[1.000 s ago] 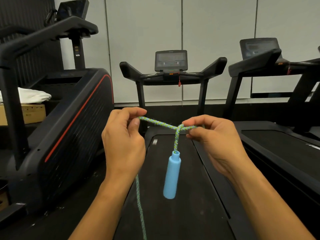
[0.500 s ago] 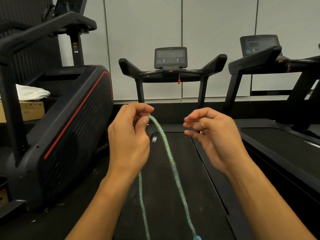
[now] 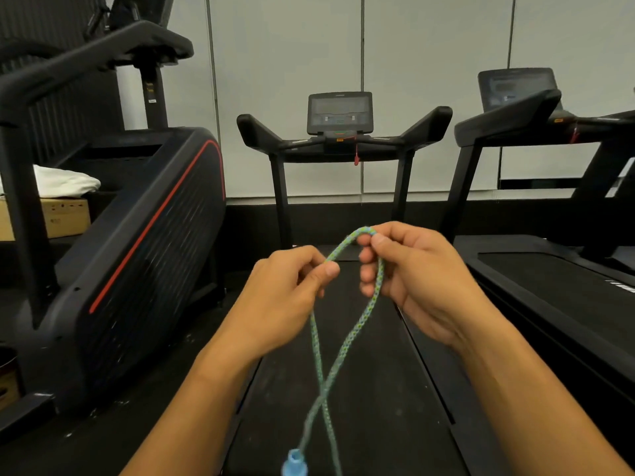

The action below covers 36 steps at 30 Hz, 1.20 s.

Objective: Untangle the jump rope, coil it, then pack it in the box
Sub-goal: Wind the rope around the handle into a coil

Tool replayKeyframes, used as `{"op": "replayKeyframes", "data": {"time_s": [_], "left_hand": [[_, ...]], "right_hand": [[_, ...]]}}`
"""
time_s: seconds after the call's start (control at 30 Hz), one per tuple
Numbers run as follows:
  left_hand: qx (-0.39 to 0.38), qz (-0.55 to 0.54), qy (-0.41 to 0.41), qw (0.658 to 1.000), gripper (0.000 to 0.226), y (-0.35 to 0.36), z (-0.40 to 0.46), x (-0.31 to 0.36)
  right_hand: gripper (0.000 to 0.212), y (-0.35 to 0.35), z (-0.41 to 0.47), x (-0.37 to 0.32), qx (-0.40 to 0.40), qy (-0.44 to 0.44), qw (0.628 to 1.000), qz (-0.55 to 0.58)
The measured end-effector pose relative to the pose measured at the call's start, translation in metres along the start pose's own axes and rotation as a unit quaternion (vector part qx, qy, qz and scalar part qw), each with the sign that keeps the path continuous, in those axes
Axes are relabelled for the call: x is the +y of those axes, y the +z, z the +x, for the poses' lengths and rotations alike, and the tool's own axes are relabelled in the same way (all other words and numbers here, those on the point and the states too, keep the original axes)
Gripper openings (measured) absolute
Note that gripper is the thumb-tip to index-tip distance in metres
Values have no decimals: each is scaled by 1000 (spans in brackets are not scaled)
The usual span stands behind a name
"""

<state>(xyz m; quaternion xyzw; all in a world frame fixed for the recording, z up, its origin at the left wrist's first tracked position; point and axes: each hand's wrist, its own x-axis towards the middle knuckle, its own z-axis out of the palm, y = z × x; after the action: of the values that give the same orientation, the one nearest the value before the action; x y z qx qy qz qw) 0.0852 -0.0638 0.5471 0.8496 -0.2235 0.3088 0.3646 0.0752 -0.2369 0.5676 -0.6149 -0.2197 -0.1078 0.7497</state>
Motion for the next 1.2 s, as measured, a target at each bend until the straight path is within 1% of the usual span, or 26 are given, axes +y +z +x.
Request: {"op": "replayKeyframes", "data": {"time_s": [0.03,0.1,0.17,0.23,0.3,0.33,0.37,0.43,0.47,0.53,0.57,0.6,0.63,0.67,0.73,0.8,0.87,0.93,1.0,1.03,1.07,1.13,1.17,1.2], "left_hand": [[10,-2,-14,1000,13,2,1,-2],[56,-17,-39,997,9,9,1,-2],[79,-67,-72,992,14,19,0,3],[82,-171,-107,976,17,26,-1,9],[91,-288,-136,943,16,30,-2,14],[85,-330,-143,929,14,30,-2,17],[66,-361,-148,918,11,31,-2,18],[4,-419,-163,893,7,31,-4,22],[-32,-444,-176,878,9,32,-4,24],[-118,-472,-194,852,23,33,-6,27],[-164,-461,-188,852,33,33,-8,28],[-202,-436,-175,859,40,33,-9,27],[-227,-409,-159,870,42,31,-10,27],[-234,-389,-146,879,38,29,-9,26],[-216,-388,-132,886,28,21,-7,21],[-183,-410,-122,885,21,10,-4,13],[-136,-430,-114,885,23,-3,-1,6],[-83,-453,-112,881,37,-15,0,3],[-34,-471,-107,875,43,-21,1,0],[-19,-475,-102,874,41,-22,1,0],[-12,-475,-94,875,36,-21,1,0],[-12,-465,-76,882,31,-16,0,1],[-17,-454,-68,888,30,-12,0,2],[-23,-441,-60,895,29,-8,0,3]], "right_hand": [[23,-1,0,-2,6,4,999,32],[20,0,0,-4,2,18,997,79],[16,7,-1,-2,-15,33,993,115],[12,14,-2,1,-16,38,988,152],[15,17,-3,1,1,33,979,199],[18,17,-2,0,9,28,974,224],[20,17,-2,-1,15,21,969,245],[19,15,-2,-2,21,3,965,263],[19,14,-2,-1,23,-5,965,263],[24,10,1,1,33,-17,967,251],[27,8,2,2,42,-19,969,243],[29,6,3,2,53,-19,970,235],[32,3,5,2,63,-18,971,229],[35,-2,6,1,72,-20,971,226],[45,-12,9,-1,99,-31,972,213],[51,-24,11,-2,147,-45,977,150],[50,-33,11,0,206,-55,977,20],[37,-42,11,5,250,-68,958,-123],[16,-47,10,8,266,-82,932,-230],[7,-49,11,8,262,-78,922,-274],[8,-50,11,8,246,-63,913,-319],[7,-45,11,6,183,-12,889,-419],[11,-40,9,5,144,1,875,-463],[25,-33,8,3,102,0,866,-490]]}}
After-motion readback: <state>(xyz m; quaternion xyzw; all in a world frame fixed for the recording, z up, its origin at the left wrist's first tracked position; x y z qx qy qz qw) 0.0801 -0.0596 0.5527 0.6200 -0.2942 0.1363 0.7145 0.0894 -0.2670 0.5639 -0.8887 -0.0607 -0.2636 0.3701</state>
